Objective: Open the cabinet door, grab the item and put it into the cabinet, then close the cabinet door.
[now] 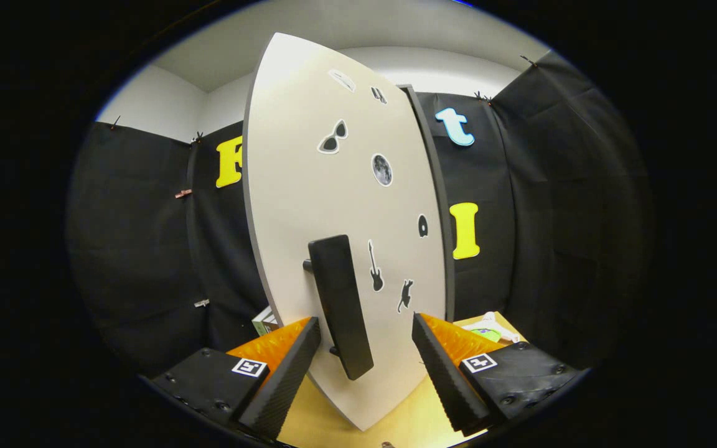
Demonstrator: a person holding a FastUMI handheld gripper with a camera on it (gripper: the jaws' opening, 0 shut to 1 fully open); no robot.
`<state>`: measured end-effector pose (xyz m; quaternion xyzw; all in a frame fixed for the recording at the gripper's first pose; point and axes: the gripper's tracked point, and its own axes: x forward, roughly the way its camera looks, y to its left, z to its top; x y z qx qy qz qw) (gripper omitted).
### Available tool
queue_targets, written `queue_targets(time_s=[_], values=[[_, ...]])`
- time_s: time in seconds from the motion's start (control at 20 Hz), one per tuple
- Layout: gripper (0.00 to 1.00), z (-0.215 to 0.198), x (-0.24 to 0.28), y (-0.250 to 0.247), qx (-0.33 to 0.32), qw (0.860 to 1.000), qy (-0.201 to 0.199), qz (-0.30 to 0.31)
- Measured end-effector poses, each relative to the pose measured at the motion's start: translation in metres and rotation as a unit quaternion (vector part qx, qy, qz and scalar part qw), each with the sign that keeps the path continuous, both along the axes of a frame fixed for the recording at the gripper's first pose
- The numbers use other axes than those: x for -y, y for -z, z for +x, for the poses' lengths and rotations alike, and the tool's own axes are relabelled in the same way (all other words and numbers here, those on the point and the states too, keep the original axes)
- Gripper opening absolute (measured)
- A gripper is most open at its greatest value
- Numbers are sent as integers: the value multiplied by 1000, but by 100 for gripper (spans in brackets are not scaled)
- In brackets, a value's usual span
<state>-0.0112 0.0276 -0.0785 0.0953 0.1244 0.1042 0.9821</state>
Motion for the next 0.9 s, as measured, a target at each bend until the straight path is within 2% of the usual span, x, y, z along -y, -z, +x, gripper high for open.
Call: queue_targets(time_s=[0.15,0.3,0.45,0.9], values=[[98,11,-36,1,1,1000,-20,-1],[98,16,-44,-5,17,999,-18,-26],[98,20,-43,-14,35,999,-12,-20],[98,39,-8,-24,49,997,16,-49]])
